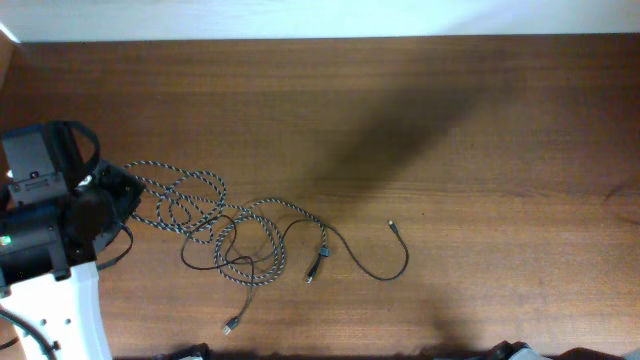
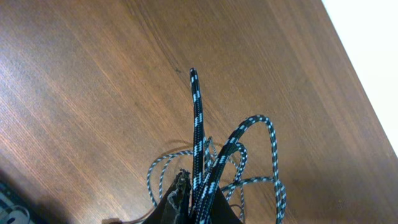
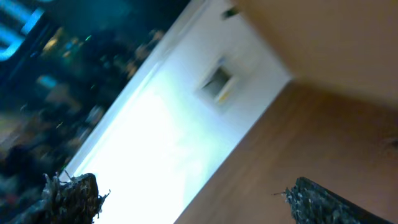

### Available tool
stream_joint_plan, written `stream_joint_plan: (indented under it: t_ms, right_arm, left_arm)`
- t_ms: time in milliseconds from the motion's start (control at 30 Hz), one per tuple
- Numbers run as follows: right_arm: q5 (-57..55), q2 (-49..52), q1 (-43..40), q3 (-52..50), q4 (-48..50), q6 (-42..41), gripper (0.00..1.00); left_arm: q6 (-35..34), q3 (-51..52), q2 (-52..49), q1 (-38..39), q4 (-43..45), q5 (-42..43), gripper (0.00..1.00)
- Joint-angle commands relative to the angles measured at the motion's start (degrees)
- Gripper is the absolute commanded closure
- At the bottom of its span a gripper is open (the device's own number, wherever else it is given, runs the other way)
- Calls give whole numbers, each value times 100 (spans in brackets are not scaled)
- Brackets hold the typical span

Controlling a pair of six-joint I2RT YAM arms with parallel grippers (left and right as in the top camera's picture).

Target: Untangle cables

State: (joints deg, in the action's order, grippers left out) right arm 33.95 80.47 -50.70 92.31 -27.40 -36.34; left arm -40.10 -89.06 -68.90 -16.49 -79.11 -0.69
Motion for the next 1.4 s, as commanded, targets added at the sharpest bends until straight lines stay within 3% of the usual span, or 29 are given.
stream_joint_plan:
  t_ms: [0,267,367,433,533,633,667,733,800,867,933,1100,1233,1367]
  right_arm:
    - [356,-24,1038,83,-7,-48,1]
    - [-942,-221,3930,83,-820,1121,1]
    - [-1215,-227,5436,81,-850,1217,1]
    - [-1141,-133,6201,81,-868,1213,1]
    - [-1130,-133,6813,81,-1633,1215,1]
    - [-1010,-133,7134,81,-2500,1215,1]
    - [-542,-120,7366,79,-2697,1217,1]
    - [-269,-105,7740,74,-2697,1226,0]
    - [-260,74,8295,72,-2684,1187,21]
    - [-264,376,8773,72,-2684,1193,25]
    - [-313,654,9178,72,-2682,1196,36]
    - [-190,793,9388,72,-2566,1191,37]
    - [33,800,9392,72,-2393,431,51]
    - [-33,813,9645,70,-2072,413,57]
  left_arm:
    - [50,-98,11,-17,13,-20,100]
    - [52,-98,11,-17,-7,-20,100]
    - [50,-98,11,-17,20,13,100]
    - [85,-98,11,-17,330,553,100]
    - [743,-98,11,-17,1318,2315,100]
    - [739,-98,11,-17,1469,2511,100]
    - [741,-98,11,-17,1604,2940,100]
    - [739,-98,11,-17,1707,3012,100]
    - [739,-98,11,-17,1694,3279,100]
    - [739,-98,11,-17,1692,3283,100]
    - [739,-98,11,-17,1687,3281,100]
    - [741,-98,11,-17,1655,3239,99]
    - [741,-98,11,-17,1648,3239,99]
    - [702,-98,11,-17,1646,3239,100]
